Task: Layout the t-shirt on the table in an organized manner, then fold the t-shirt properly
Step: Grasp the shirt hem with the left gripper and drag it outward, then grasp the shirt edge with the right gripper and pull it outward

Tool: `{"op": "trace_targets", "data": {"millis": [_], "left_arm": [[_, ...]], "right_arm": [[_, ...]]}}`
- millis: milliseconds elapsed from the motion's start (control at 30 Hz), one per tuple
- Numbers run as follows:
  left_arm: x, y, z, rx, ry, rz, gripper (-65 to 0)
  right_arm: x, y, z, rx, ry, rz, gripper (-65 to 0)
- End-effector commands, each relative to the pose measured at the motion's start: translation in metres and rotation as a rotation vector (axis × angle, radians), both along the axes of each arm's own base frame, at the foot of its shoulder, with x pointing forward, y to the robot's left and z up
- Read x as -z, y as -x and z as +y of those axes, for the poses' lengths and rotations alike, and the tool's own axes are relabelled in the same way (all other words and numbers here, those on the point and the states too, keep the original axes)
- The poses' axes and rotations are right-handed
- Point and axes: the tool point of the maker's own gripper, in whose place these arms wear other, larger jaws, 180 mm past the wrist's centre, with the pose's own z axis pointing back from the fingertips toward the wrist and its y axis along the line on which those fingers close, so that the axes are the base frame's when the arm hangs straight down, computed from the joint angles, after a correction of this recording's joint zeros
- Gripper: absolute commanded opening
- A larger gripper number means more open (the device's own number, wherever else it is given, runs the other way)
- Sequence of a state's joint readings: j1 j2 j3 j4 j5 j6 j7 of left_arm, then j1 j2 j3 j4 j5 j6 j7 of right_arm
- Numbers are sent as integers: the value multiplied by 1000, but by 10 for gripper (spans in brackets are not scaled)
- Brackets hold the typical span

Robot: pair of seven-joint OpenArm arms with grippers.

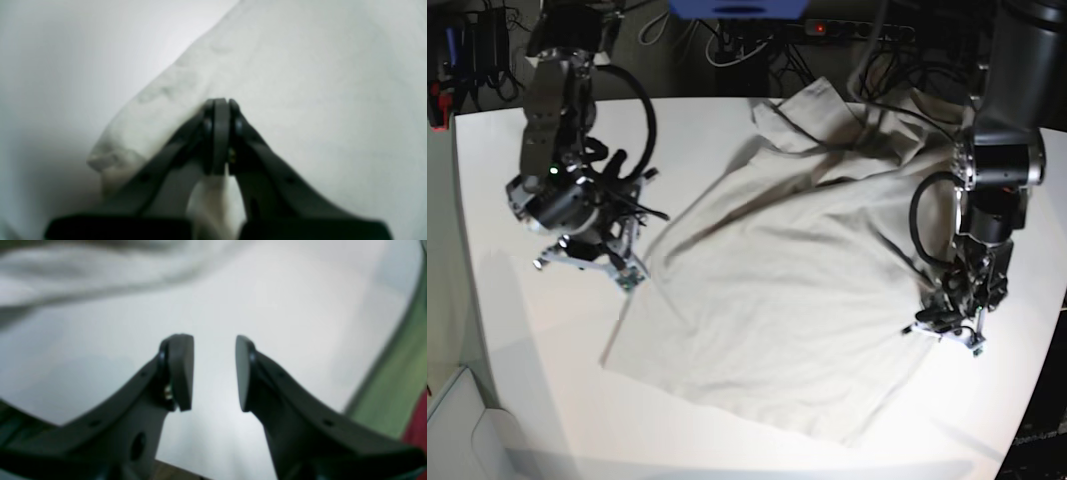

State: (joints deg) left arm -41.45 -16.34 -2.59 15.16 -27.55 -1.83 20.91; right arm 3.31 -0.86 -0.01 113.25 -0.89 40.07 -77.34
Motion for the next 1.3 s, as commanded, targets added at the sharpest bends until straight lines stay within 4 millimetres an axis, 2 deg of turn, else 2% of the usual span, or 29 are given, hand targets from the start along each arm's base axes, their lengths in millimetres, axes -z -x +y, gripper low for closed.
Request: {"op": "trace_targets", "data": {"millis": [0, 133, 167, 300, 400, 467, 633, 700, 800, 1033, 1167, 1267], "left_arm": [[18, 25, 14, -23, -29, 121, -648], [19, 26, 15, -19, -36, 127, -648], [18, 25, 15, -19, -37, 125, -648], [18, 25, 15, -19, -37, 124, -648], [16, 24, 20, -26, -40, 120, -648], [13, 23, 22, -29, -40, 114, -648], [13, 22, 19, -26, -37, 113, -648], [13, 22, 18, -25, -36, 113, -648], [13, 22, 18, -25, -36, 113, -648], [14, 22, 18, -25, -36, 114, -648], [15, 23, 18, -25, -36, 116, -648], [15, 24, 18, -25, -36, 117, -648]], "right_arm": [[-9, -6, 14, -28, -21, -34, -447], [-17, -3, 77, -126, -128, -39, -447], [-18, -1, 87, -143, -142, -40, -447], [-7, 16, 105, -203, -146, 1, -447], [15, 39, 125, -262, -163, 75, -448], [30, 51, 134, -280, -196, 114, -468], [66, 71, 154, -302, -284, 205, -644], [69, 76, 164, -316, -339, 231, -650], [67, 72, 172, -331, -383, 241, -650], [44, 58, 195, -396, -477, 202, -650], [55, 58, 203, -400, -520, 250, -650], [71, 58, 209, -387, -559, 295, -650]]}}
